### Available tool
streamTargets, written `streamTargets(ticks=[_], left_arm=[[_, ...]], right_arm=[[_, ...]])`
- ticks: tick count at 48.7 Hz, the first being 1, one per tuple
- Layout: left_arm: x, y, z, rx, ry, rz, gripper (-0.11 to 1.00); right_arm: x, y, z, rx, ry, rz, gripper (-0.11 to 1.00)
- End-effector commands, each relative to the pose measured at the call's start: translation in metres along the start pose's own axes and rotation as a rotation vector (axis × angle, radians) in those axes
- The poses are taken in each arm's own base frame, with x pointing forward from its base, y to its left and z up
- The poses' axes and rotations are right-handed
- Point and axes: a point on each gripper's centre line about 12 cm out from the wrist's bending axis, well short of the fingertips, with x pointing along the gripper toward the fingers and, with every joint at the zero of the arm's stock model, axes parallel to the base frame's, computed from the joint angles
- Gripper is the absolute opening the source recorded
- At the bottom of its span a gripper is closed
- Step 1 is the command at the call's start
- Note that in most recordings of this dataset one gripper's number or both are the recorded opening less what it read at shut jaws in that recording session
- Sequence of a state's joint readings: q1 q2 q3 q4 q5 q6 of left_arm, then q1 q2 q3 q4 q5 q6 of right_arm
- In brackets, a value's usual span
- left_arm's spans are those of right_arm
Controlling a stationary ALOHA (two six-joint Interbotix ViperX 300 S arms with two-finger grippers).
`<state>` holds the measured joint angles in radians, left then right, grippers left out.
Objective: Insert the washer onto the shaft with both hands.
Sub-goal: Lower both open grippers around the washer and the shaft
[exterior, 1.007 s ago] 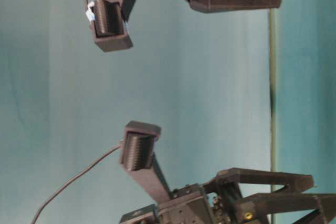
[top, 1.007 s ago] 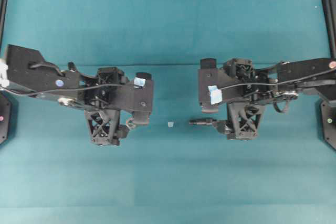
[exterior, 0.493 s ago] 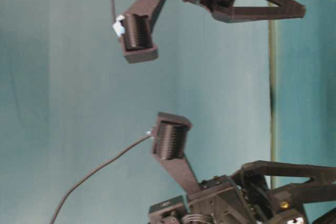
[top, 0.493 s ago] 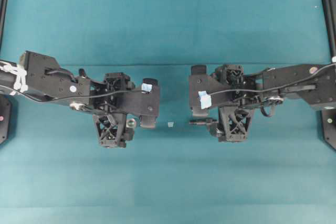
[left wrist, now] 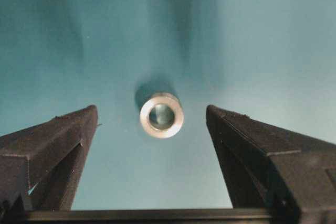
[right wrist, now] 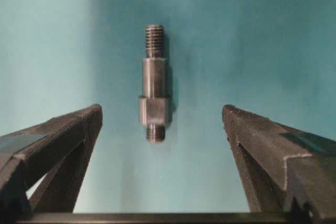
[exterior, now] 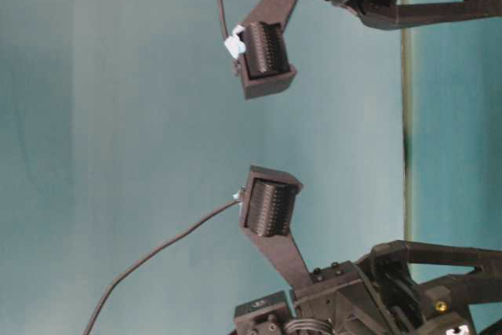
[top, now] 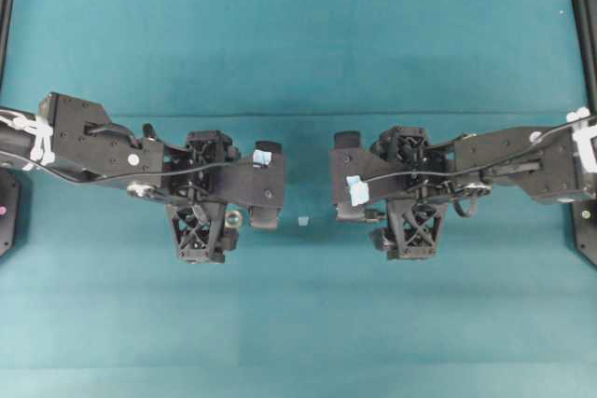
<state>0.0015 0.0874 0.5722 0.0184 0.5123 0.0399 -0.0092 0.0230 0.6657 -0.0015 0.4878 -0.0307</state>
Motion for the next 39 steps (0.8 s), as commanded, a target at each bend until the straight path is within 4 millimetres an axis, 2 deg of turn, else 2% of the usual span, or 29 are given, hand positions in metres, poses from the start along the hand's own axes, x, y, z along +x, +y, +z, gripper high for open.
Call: streamTargets(ticks=[1, 8, 39], left_arm=[[-0.001, -0.001, 0.001, 0.001, -0.006, 0.001, 0.93], [0.003, -0.004, -0.005, -0.001, 0.011, -0.003, 0.93], [0.023, -0.005, -0.007, -0.013, -0.011, -0.004, 0.93]], right_arm=[[0.0, 0.001, 0.004, -0.001, -0.023, 0.0, 0.82], [0.006, 0.0, 0.003, 0.0, -0.018, 0.0, 0.81], [0.02, -0.002, -0.012, 0.009, 0.005, -0.003, 0.81]])
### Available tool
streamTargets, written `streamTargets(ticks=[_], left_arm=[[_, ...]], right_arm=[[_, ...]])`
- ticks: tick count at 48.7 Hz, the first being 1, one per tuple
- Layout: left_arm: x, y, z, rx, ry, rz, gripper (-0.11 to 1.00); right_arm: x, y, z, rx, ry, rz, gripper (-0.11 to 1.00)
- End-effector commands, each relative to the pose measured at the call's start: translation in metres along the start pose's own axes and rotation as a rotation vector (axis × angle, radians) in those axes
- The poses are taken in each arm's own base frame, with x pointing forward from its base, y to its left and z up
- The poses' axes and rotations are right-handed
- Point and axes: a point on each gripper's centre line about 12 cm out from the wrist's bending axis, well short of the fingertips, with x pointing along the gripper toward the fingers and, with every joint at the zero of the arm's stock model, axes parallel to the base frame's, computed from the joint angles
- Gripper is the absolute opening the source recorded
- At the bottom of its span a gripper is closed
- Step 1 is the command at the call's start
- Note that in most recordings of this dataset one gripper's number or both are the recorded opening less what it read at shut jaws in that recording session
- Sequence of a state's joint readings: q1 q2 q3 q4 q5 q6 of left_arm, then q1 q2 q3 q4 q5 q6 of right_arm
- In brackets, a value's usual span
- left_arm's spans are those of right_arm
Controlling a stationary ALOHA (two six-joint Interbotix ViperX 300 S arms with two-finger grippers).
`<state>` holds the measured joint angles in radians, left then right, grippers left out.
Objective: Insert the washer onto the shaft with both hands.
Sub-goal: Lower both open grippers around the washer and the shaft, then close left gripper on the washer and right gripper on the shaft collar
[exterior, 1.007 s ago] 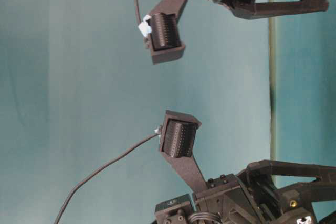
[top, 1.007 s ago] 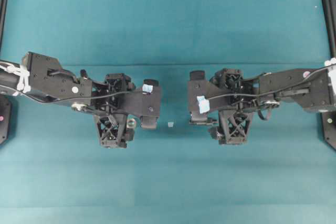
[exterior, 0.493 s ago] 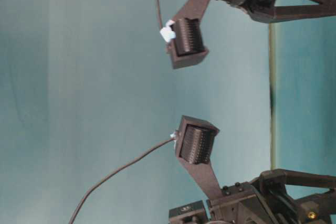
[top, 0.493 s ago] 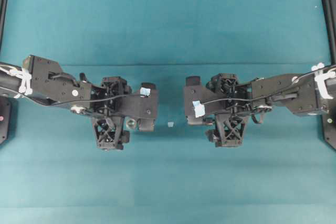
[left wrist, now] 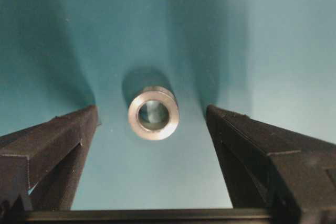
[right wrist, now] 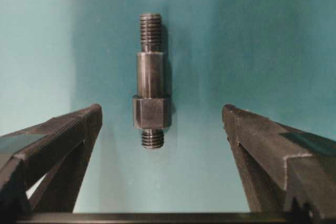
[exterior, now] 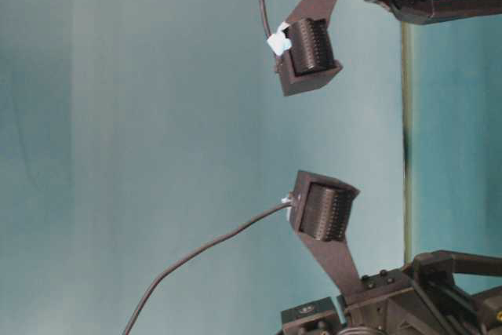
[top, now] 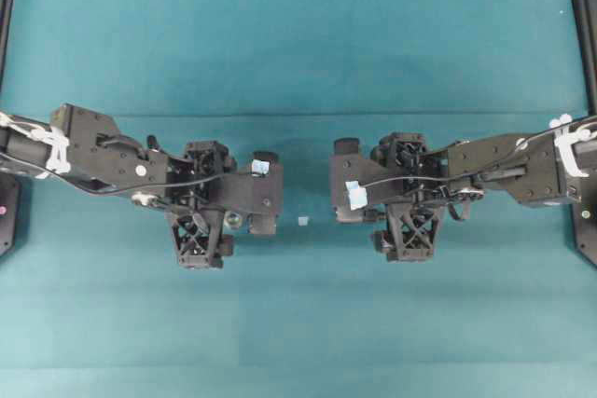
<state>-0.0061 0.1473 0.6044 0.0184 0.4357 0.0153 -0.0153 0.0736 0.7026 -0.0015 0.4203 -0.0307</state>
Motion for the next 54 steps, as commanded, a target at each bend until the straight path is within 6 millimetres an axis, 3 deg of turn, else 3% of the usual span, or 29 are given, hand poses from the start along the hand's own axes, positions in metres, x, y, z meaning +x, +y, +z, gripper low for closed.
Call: streamTargets(ticks=[1, 12, 54], left_arm=[[-0.0019, -0.0008, 0.0055, 0.002, -0.031, 0.001, 0.93], [0.0007, -0.0009, 0.0048, 0.003, -0.028, 0.0, 0.93], [0.002, -0.0004, 0.0021, 0.0, -0.02, 0.001, 0.93]], right_arm=[[-0.0006, -0.0005, 0.0009, 0.003, -0.014, -0.001, 0.81], [0.0061, -0.0003, -0.0059, 0.003, 0.0, -0.001, 0.81], [0.0069, -0.0089, 0.0001, 0.015, -0.016, -0.01, 0.8]])
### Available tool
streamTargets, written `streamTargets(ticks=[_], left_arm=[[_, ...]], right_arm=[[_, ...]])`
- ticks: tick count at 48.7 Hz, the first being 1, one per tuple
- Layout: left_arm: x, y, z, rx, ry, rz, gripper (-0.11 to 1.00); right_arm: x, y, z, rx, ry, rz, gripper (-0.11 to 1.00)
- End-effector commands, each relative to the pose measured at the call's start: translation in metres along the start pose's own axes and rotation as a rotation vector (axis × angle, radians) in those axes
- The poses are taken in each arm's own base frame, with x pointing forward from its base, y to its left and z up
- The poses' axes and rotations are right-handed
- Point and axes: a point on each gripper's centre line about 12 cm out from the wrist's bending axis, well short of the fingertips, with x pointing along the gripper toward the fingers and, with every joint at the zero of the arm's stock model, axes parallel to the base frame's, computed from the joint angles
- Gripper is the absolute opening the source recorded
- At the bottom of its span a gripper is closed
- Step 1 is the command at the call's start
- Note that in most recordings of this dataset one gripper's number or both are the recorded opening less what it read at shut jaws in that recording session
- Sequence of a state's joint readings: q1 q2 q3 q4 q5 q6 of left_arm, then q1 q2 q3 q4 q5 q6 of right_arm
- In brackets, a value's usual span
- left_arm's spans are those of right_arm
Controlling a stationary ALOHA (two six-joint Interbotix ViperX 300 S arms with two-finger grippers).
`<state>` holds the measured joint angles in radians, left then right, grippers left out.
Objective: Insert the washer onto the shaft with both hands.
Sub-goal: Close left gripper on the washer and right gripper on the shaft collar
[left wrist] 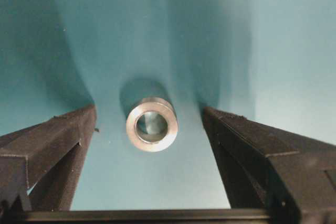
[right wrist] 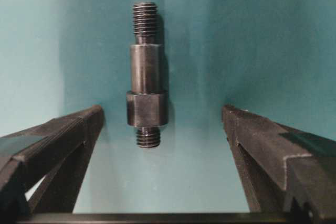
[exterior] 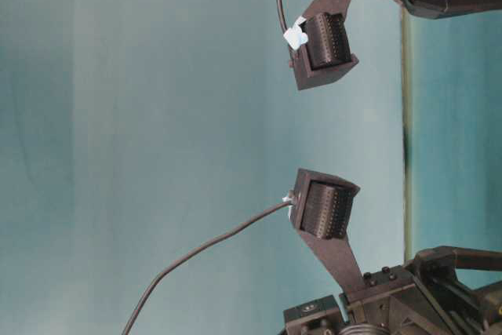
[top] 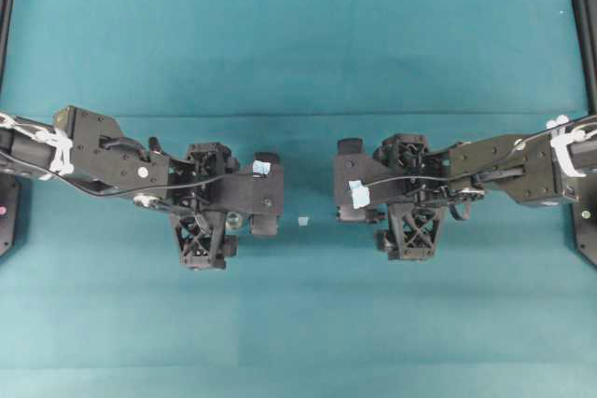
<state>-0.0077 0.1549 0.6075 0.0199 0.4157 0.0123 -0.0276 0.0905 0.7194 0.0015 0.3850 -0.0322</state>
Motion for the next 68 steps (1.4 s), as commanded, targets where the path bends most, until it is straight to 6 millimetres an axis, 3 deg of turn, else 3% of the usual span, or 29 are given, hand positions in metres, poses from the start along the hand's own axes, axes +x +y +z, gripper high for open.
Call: streamTargets(ticks=[1, 19, 32, 55, 62, 68], left_arm=[[-0.0009, 0.0001, 0.0022, 0.0, -0.011, 0.001, 0.93], [-0.0009, -0.0004, 0.0022, 0.001, -0.011, 0.0, 0.93], [-0.0009, -0.0004, 0.0022, 0.001, -0.011, 0.0, 0.92], [-0.0002, 0.0001, 0.0013, -0.002, -0.008, 0.001, 0.91], [-0.0007, -0.0005, 0.0016, 0.001, -0.009, 0.0, 0.77], [-0.0007, -0.0005, 0.0016, 0.001, -0.009, 0.0, 0.53]], right_arm=[[-0.0004, -0.0051, 0.0059, 0.001, -0.017, -0.008, 0.8], [-0.0001, -0.0051, 0.0059, 0.001, -0.014, -0.007, 0.79], [0.0003, -0.0034, 0.004, 0.0, -0.004, -0.005, 0.66], [0.0024, -0.0017, 0.0008, -0.002, 0.008, -0.002, 0.65], [0.0039, -0.0015, -0.0004, 0.0, 0.023, -0.001, 0.55], [0.0049, -0.0015, -0.0009, -0.003, 0.032, 0.0, 0.34]])
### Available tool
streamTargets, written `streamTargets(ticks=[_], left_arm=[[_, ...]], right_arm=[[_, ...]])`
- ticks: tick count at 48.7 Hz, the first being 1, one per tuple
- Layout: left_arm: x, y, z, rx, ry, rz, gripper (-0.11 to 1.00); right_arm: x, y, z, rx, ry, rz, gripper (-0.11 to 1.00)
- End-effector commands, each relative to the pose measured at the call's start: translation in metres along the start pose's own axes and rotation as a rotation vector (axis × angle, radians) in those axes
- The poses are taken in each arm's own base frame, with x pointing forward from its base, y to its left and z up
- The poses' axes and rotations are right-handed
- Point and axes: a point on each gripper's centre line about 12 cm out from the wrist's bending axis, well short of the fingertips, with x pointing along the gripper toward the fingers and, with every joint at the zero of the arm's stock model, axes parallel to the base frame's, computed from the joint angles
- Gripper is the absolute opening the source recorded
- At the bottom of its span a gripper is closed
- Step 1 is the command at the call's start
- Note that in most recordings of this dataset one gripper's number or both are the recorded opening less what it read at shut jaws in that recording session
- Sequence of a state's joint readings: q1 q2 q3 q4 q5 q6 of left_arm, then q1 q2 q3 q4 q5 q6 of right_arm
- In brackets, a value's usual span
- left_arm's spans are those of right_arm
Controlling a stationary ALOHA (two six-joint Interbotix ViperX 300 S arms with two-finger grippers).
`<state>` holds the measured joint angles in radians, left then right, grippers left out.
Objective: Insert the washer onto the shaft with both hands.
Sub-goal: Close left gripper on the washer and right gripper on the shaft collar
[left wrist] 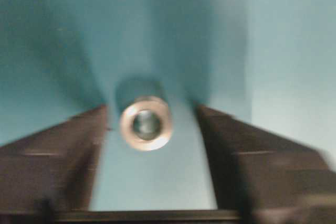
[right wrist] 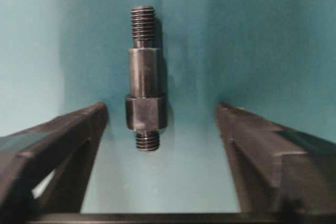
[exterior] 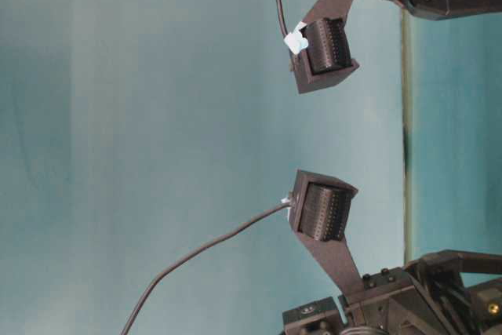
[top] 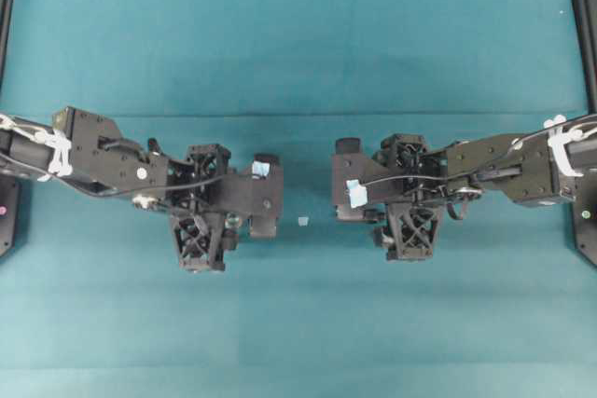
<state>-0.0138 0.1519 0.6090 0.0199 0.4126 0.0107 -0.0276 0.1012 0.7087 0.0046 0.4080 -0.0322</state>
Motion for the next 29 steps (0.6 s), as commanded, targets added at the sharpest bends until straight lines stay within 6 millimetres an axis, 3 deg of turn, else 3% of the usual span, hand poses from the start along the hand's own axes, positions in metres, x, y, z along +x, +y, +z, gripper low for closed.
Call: streamTargets(ticks=[1, 5, 8, 29], left_arm=[[0.0001, 0.0018, 0.0013, -0.003, -0.005, 0.002, 0.49], [0.0001, 0.0018, 0.0013, -0.001, -0.005, 0.002, 0.35], [0.0003, 0.0018, 0.0008, 0.0, -0.005, 0.002, 0.35], [0.0014, 0.0016, -0.003, 0.0, 0.006, 0.002, 0.35]], right_arm=[[0.0034, -0.0017, -0.0011, -0.006, 0.012, -0.002, 0.3], [0.0046, -0.0022, -0.001, -0.005, 0.014, -0.003, 0.18], [0.0066, -0.0022, -0.0026, -0.005, 0.022, -0.003, 0.12], [0.0087, -0.0064, -0.0026, 0.001, 0.022, -0.007, 0.08]])
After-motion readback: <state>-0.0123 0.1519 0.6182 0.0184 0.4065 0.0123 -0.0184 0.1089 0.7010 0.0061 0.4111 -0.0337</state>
